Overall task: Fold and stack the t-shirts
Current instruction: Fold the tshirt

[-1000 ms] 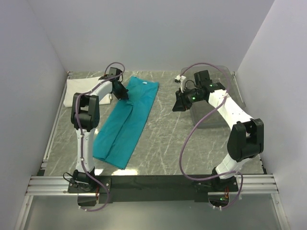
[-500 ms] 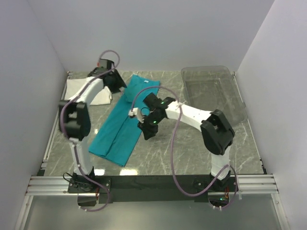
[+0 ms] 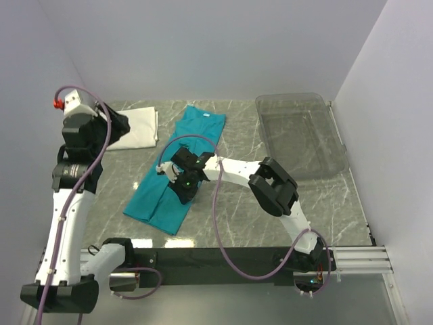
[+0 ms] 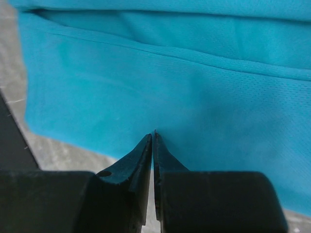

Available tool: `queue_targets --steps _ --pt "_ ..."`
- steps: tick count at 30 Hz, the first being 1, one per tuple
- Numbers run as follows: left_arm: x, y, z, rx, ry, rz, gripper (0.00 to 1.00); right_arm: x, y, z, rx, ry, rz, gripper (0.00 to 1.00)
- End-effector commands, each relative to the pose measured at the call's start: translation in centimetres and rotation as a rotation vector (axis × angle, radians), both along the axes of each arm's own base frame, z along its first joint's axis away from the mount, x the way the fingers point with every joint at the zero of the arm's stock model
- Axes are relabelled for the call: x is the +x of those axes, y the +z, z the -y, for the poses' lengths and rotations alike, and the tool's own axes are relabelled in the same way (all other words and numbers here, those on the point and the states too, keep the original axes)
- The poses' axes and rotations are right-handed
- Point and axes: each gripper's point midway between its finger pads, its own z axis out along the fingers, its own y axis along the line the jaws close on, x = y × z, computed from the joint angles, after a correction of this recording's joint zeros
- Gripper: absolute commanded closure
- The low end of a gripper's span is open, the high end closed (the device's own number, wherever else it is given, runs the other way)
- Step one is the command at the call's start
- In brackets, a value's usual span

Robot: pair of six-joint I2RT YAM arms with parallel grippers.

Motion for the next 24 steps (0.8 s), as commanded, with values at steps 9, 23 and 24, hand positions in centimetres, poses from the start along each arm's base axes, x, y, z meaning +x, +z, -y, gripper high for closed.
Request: queue_targets --steps 9,23,24 --pt "-4.0 -5.4 0.0 -0.027 0.005 -0.141 0.27 1.8 -1.0 2.5 -0.103 -0.091 0.036 0.94" --pt "-6.1 -9.6 2.1 -0.111 -0.083 -0.156 0.26 4.0 -0.3 14.9 -0.252 -0.175 -0.006 0.95" --pt "-6.0 -9.6 2.5 -0.117 -0.102 -0.151 0.26 3.7 -0.1 15.6 -0.261 -0.158 -0.013 0.95"
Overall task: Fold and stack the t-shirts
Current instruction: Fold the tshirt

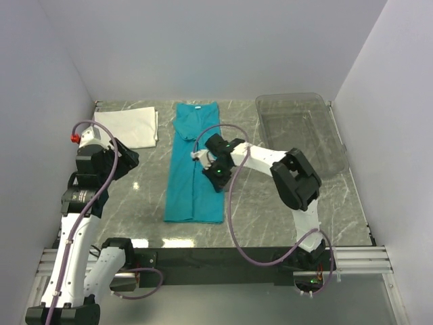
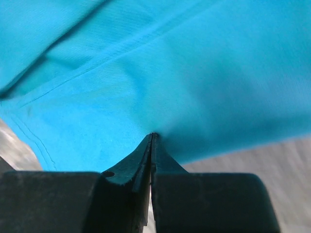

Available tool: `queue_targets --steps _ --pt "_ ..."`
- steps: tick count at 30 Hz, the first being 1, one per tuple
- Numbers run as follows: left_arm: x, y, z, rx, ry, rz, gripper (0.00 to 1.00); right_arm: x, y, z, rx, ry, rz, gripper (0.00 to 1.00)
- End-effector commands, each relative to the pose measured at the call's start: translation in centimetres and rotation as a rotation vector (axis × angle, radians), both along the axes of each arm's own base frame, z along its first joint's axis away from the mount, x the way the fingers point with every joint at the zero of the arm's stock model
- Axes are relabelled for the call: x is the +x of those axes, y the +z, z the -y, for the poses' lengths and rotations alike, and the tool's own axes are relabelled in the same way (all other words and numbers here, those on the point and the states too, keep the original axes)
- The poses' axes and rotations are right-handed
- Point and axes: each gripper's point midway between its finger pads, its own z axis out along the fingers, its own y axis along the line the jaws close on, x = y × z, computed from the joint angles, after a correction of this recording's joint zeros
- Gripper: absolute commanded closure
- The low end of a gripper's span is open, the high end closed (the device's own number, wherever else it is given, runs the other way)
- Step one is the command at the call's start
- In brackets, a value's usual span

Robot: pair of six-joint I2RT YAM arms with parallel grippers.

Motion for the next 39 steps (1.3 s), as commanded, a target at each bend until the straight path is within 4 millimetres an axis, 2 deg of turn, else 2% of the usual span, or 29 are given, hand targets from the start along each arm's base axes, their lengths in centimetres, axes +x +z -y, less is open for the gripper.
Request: queue_targets --steps 1,4,7,8,13,16,18,19,20,21,22,23,24,25,26,27,28,29,32,33,34,37,39 --pt "0.5 0.3 1.7 -0.058 -0.076 0.045 0.26 -1.2 1.1 4.3 -0.072 0.036 -0.016 0.95" --pt "0.8 -0.8 2.7 -0.076 -0.137 0.026 0.26 -2.2 1.1 6.1 -0.092 0.066 -0.033 0.95" --pt "0.7 -1.9 4.6 -0.109 -0.252 0.001 0.27 -2.4 0.9 7.7 -0.108 0.063 -0.045 0.94" --pt "0.5 -2.6 5.8 -0.135 -0.323 -0.013 0.27 -1.9 1.1 8.3 -0.103 0.047 -0.038 0.94" --pt "-0.6 -5.6 8.4 -0.203 -0.482 -0.103 0.30 -0.4 2.6 8.7 -0.042 0.014 -0.013 0.88" --pt "-1.5 -6.3 9.2 -0.173 -0.530 -0.140 0.31 0.4 3.8 8.8 0.006 0.005 0.003 0.85" --pt "-2.3 -6.5 9.7 -0.158 -0.569 -0.154 0.32 0.0 5.1 8.5 0.059 0.048 -0.003 0.83" --pt "-2.6 -6.2 10.0 -0.162 -0.590 -0.147 0.32 0.0 6.3 8.4 0.095 0.067 0.011 0.80" --pt "-3.1 -6.0 10.7 -0.160 -0.626 -0.137 0.32 -1.0 7.4 7.6 0.169 0.114 -0.013 0.78" --pt "-3.5 -5.9 11.1 -0.163 -0.647 -0.136 0.32 -1.8 8.3 7.8 0.198 0.200 -0.007 0.76" --pt "-3.5 -5.9 11.1 -0.149 -0.636 -0.141 0.32 -2.3 9.7 7.6 0.243 0.249 0.029 0.70" --pt "-3.9 -6.2 11.5 -0.142 -0.646 -0.161 0.32 -2.9 10.3 7.4 0.275 0.290 0.048 0.66" --pt "-3.9 -6.7 11.3 -0.133 -0.625 -0.189 0.32 -4.0 10.4 7.3 0.330 0.398 0.078 0.60" --pt "-4.2 -7.7 10.9 -0.129 -0.594 -0.260 0.32 -4.5 11.4 7.2 0.360 0.455 0.144 0.48" --pt "-4.2 -8.6 10.2 -0.125 -0.531 -0.313 0.33 -5.2 11.3 6.7 0.369 0.517 0.187 0.43" --pt "-4.3 -9.2 9.9 -0.133 -0.495 -0.352 0.33 -5.4 10.0 6.8 0.349 0.592 0.253 0.39" --pt "-5.0 -10.4 9.7 -0.154 -0.458 -0.421 0.34 -5.9 10.0 6.8 0.341 0.643 0.295 0.36" --pt "-5.5 -11.0 10.0 -0.220 -0.415 -0.463 0.35 -7.0 9.4 6.1 0.325 0.719 0.310 0.36" --pt "-8.1 -13.5 11.0 -0.352 -0.363 -0.586 0.40 -7.5 7.0 5.7 0.242 0.774 0.345 0.35" --pt "-8.9 -14.2 11.2 -0.371 -0.357 -0.614 0.41 -8.4 6.1 5.0 0.240 0.813 0.359 0.35" --pt "-10.3 -15.5 11.4 -0.378 -0.354 -0.659 0.41 -8.5 5.7 4.9 0.222 0.823 0.374 0.35" --pt "-12.5 -17.7 11.6 -0.405 -0.338 -0.737 0.41 -9.3 3.8 4.3 0.202 0.839 0.388 0.35" --pt "-13.3 -18.4 11.5 -0.412 -0.327 -0.765 0.41 -9.8 2.9 4.0 0.197 0.840 0.393 0.36"
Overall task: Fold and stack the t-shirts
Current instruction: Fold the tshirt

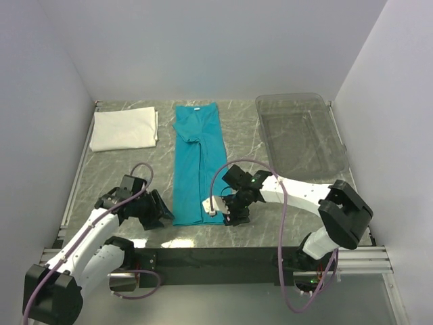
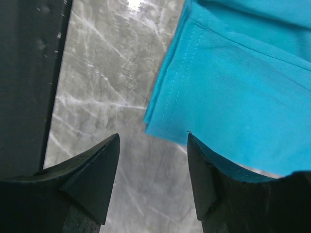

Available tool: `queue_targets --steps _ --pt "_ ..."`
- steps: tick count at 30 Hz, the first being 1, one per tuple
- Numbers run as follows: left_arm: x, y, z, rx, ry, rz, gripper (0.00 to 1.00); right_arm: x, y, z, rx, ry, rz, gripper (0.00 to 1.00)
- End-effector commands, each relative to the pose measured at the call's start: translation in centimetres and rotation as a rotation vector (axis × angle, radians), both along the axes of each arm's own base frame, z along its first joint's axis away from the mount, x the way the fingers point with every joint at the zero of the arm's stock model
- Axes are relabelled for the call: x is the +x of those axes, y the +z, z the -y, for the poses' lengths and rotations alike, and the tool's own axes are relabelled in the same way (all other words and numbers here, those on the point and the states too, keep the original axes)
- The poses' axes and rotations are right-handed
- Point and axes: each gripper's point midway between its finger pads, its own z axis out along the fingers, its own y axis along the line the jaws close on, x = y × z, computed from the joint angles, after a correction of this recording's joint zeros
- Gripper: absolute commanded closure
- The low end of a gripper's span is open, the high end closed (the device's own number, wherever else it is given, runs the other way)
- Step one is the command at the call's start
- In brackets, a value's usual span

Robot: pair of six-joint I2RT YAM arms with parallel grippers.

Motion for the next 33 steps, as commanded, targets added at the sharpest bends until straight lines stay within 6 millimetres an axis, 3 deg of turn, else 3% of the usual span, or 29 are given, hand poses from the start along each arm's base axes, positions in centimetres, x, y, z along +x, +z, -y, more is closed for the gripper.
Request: queue_targets --steps 1,8,19,27,33 --pt "-1.1 -0.4 0.3 -0.029 0.054 -0.060 0.41 1.7 -0.5 -1.8 0.044 0.010 0.121 0.36" --pt "-0.9 -2.1 0.6 -0.020 0.066 -0.100 0.45 1.5 -1.1 -2.1 0.035 0.005 0.134 0.37" --pt "1.9 -4.0 1.4 0.017 0.111 -0.102 0.53 1.0 -1.7 -1.9 -0.006 0.042 0.161 0.42" --pt "1.4 -5.5 1.9 0.053 0.100 -0.147 0.55 -0.4 -1.9 -1.2 -0.042 0.081 0.164 0.46" --pt "1.4 -6.0 2.1 0.060 0.096 -0.155 0.68 -0.5 -2.9 -1.0 -0.078 0.066 0.166 0.46"
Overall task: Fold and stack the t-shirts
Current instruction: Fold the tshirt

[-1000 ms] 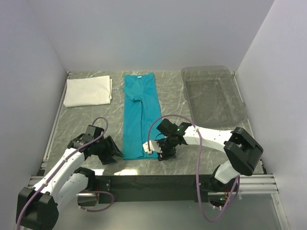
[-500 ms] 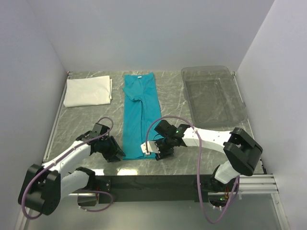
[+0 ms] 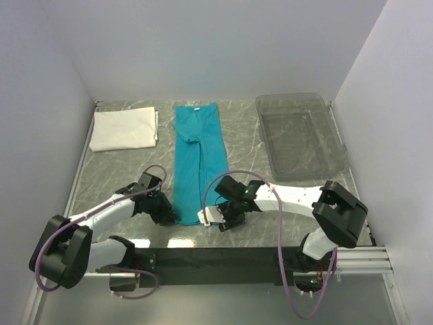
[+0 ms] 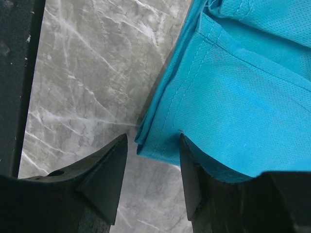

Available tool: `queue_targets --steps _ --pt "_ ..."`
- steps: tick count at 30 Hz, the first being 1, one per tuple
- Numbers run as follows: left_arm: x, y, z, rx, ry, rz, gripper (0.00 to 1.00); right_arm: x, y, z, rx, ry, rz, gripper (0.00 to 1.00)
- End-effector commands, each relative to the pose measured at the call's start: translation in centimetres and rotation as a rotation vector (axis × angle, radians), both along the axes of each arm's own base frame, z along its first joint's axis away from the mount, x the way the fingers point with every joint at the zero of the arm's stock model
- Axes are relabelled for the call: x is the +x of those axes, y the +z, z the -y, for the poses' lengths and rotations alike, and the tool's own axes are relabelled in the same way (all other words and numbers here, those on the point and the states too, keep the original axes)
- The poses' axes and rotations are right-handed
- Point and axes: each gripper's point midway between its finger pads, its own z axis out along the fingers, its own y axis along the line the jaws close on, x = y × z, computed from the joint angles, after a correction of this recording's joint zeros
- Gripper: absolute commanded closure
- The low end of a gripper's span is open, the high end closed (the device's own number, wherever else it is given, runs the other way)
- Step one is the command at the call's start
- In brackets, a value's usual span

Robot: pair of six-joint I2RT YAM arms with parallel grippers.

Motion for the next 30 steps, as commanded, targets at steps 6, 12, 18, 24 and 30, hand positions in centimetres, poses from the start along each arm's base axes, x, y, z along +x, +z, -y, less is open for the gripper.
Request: queue_targets --steps 6,12,18,24,30 --pt "0.6 -0.6 -0.8 0.069 0.004 0.033 0.83 0.1 -1.1 -0.2 -0.046 -0.017 0.026 0.53" --pt "0.6 0.1 -0.3 0.033 -0.005 0.048 0.99 0.3 -1.5 -0.4 -0.037 -0.054 0.026 0.79" --pt "1.7 2.5 1.4 -0.056 -0.035 0.086 0.99 0.3 1.2 -1.1 0.056 -0.109 -0.022 1.00" --pt "4.9 6.0 3.1 -0.131 -0.032 0.146 1.00 4.2 6.9 -1.5 0.207 -0.303 -0.193 1.00" --pt "11.7 7.7 2.5 -0.174 0.035 0.204 0.99 11.9 9.1 -1.2 0.255 -0.514 -0.229 1.00"
